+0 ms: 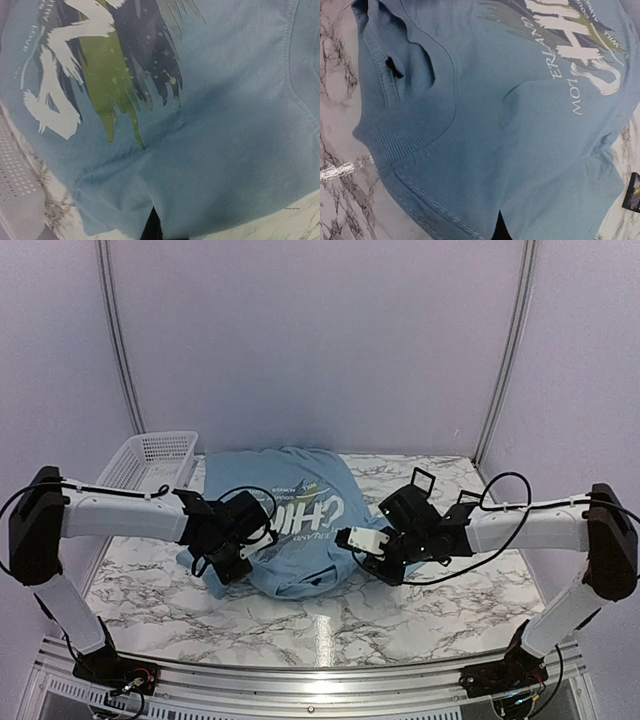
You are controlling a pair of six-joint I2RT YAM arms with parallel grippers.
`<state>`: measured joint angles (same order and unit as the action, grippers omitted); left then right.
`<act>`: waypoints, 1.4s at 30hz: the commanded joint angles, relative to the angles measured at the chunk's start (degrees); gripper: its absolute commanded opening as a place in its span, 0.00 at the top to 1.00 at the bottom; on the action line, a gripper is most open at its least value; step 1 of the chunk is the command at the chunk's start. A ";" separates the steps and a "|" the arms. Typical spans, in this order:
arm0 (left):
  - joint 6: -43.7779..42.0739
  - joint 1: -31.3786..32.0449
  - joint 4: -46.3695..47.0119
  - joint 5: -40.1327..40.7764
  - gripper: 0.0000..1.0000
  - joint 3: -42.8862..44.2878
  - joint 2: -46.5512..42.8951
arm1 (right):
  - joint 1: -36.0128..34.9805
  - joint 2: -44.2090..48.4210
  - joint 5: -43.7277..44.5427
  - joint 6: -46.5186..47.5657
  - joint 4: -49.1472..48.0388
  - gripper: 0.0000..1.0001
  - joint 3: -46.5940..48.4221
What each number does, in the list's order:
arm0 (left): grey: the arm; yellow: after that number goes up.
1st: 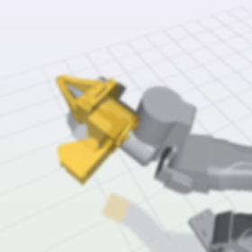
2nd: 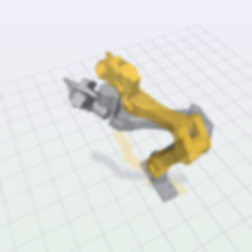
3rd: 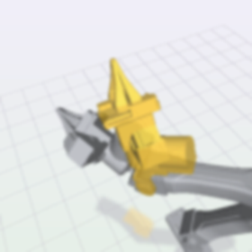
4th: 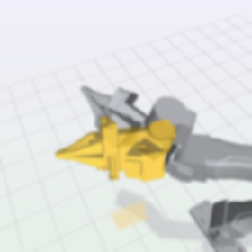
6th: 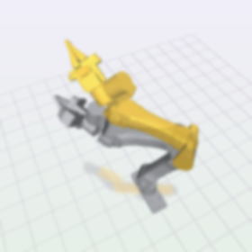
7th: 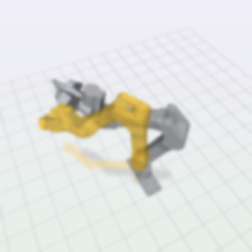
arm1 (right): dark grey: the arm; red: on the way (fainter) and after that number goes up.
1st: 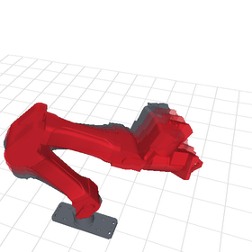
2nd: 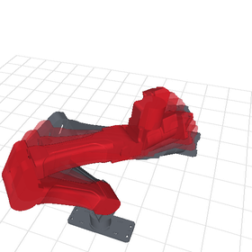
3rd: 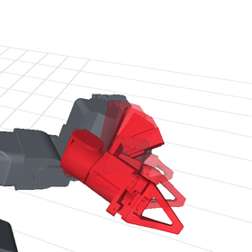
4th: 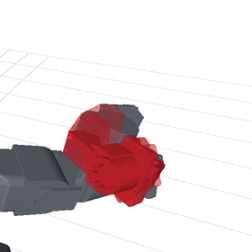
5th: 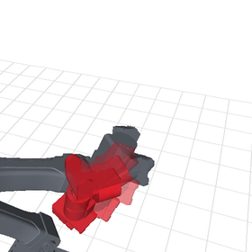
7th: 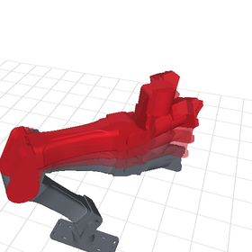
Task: Pin the brooch onto the clothing
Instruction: Crumple the clothing at the center of the board, then smooth out the flattened clothing at the center of the board.
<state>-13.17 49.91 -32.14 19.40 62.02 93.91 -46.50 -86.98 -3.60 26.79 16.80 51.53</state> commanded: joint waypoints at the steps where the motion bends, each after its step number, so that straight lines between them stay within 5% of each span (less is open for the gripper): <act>1: 6.57 1.31 -6.94 -5.55 0.98 -0.40 4.29 | -2.81 -2.00 -1.70 -2.81 12.47 1.00 3.60; 4: 6.93 1.83 -7.78 -7.62 0.90 -0.21 4.27 | -3.12 -1.75 -2.55 -3.05 16.00 1.00 4.02; 10: 7.16 2.75 -13.45 -11.82 0.45 0.00 1.63 | -4.29 -0.30 -10.18 -1.48 23.19 0.58 6.31; 15: 10.39 3.09 -12.42 -17.91 0.07 1.22 -9.04 | -2.54 6.83 -18.27 -1.73 24.93 0.44 9.41; 17: 13.52 2.44 -8.64 -18.08 0.01 0.72 -14.64 | 0.86 9.28 -19.64 -5.92 17.74 0.41 8.65; 19: 18.98 -0.59 -2.62 -17.95 0.01 -1.79 -19.95 | 6.23 9.30 -15.90 -14.70 8.15 0.44 6.33; 20: 22.41 -3.32 0.48 -17.61 0.02 -3.70 -22.28 | 8.81 7.97 -11.77 -20.22 4.66 0.53 5.75; 23: 30.06 -10.74 3.94 -10.83 0.32 -9.32 -24.27 | 13.01 0.72 -4.33 -29.64 1.90 0.85 7.62; 26: 31.88 -15.53 3.45 -6.29 0.54 -12.46 -21.02 | 13.19 -5.06 -2.91 -31.46 -2.19 0.95 7.29; 30: 32.30 -19.90 3.28 -4.83 0.66 -14.45 -16.36 | 13.27 -10.16 1.79 -32.88 -3.11 1.00 7.10; 42: 30.56 -21.17 2.50 -1.55 0.67 -14.43 -2.40 | 17.03 -11.99 2.83 -38.35 -3.57 1.00 -0.71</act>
<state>17.37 29.08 -28.73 16.62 46.87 87.96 -31.27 -100.20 -2.63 -8.05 13.32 53.21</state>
